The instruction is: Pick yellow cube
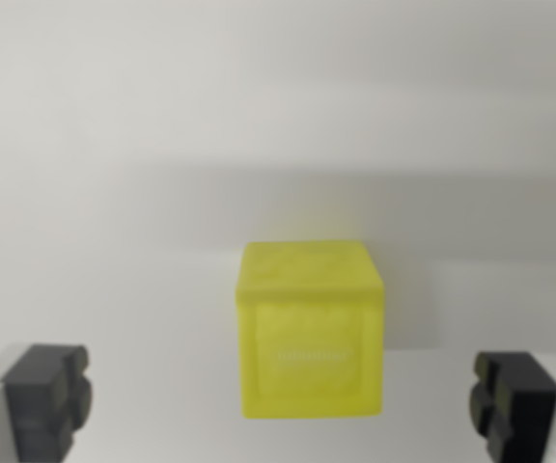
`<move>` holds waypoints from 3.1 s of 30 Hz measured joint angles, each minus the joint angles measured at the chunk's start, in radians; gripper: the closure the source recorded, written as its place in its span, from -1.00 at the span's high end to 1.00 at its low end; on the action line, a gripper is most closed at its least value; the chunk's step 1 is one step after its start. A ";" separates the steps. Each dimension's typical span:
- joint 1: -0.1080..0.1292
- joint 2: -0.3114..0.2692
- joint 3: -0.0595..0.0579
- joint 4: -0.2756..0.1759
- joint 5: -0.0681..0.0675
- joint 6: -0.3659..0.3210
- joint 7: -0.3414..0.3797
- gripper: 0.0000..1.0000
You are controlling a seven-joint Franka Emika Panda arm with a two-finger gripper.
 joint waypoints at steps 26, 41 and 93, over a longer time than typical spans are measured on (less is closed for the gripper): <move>-0.028 0.076 0.000 -0.073 0.034 0.150 -0.077 1.00; -0.030 0.149 0.001 -0.073 0.057 0.221 -0.102 1.00; -0.022 0.191 -0.003 -0.062 0.087 0.253 -0.129 -1.00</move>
